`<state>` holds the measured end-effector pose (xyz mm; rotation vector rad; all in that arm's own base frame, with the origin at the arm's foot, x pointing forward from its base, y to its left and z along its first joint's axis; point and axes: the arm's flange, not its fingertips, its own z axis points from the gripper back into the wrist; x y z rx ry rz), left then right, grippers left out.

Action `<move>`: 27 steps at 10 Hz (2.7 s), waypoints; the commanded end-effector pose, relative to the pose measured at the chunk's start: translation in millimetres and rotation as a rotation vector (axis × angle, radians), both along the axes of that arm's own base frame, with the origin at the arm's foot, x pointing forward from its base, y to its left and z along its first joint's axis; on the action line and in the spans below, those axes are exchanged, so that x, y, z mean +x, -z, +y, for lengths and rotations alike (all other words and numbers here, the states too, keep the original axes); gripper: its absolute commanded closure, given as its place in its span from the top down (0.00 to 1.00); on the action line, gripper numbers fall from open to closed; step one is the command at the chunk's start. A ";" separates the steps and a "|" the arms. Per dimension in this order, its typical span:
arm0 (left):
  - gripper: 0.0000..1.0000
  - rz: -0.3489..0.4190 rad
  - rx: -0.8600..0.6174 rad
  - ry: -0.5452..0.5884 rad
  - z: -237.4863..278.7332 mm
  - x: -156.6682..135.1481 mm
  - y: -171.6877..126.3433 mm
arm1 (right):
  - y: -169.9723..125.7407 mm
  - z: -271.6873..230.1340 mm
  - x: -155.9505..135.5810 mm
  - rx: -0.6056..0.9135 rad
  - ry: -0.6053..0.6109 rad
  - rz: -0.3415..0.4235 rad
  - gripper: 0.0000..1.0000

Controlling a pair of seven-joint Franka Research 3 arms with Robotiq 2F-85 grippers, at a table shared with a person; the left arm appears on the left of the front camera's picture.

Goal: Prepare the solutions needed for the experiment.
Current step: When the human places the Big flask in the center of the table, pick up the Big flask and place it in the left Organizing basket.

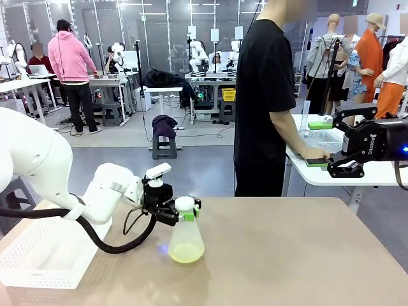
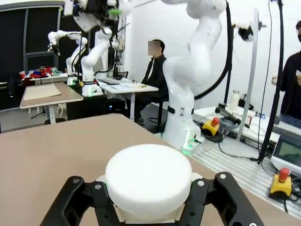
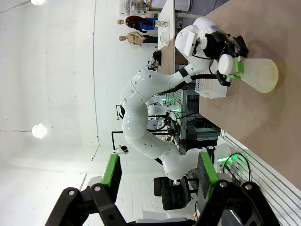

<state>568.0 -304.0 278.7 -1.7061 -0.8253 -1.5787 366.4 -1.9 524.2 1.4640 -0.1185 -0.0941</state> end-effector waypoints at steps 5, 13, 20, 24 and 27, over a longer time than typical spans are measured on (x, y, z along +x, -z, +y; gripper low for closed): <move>0.00 -0.055 -0.063 -0.049 39.4 41.7 -147.3 | -1.1 -0.4 -0.2 0.007 -0.003 -0.005 0.82; 0.00 -0.215 -0.041 -0.562 284.4 44.1 -203.6 | -1.1 -0.4 -0.2 0.007 -0.003 -0.005 0.82; 0.00 -0.152 -0.107 -0.676 384.9 -38.7 -126.6 | -1.1 -0.4 -0.2 0.007 -0.003 -0.005 0.82; 0.00 -0.161 -0.058 -0.651 395.3 -65.8 -78.3 | -1.1 -0.4 -0.2 0.007 -0.003 -0.005 0.82; 0.00 -0.122 -0.011 -0.630 388.9 -67.8 -42.8 | -1.1 -0.4 -0.2 0.007 -0.003 -0.005 0.82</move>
